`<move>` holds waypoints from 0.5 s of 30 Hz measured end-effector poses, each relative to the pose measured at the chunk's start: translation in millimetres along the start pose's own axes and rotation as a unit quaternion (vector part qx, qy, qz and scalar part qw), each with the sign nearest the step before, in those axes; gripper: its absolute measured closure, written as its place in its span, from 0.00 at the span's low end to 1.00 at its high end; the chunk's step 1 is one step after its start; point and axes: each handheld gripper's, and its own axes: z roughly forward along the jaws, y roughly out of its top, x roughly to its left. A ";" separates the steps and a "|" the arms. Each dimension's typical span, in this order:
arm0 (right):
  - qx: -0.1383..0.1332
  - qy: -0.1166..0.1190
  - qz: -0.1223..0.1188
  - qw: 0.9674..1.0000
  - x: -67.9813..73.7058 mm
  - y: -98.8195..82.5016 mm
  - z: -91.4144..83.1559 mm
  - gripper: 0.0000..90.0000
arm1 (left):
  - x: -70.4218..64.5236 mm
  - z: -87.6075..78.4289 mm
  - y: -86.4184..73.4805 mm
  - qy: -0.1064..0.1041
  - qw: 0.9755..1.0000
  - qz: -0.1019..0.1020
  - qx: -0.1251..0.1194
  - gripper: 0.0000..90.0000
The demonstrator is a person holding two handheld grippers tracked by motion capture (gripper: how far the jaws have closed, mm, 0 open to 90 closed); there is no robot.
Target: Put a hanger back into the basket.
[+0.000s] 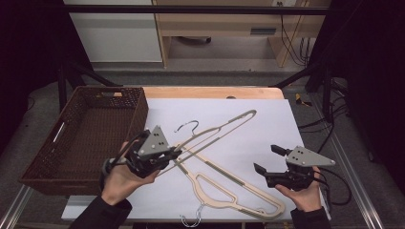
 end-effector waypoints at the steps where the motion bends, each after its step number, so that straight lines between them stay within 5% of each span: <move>1: -0.001 0.002 0.004 1.000 0.0 0.0 -0.5 0.19 | 7.9 -10.4 3.5 -0.001 1.000 -0.006 -0.005 0.97; 9: 0.006 -0.001 0.011 1.000 -0.7 -2.8 0.8 0.17 | 45.0 -38.2 4.4 0.018 1.000 -0.022 0.000 0.97; 15: 0.006 -0.009 0.020 1.000 -3.2 -6.3 1.0 0.16 | 79.9 -56.2 -16.6 0.038 0.998 -0.055 0.002 0.97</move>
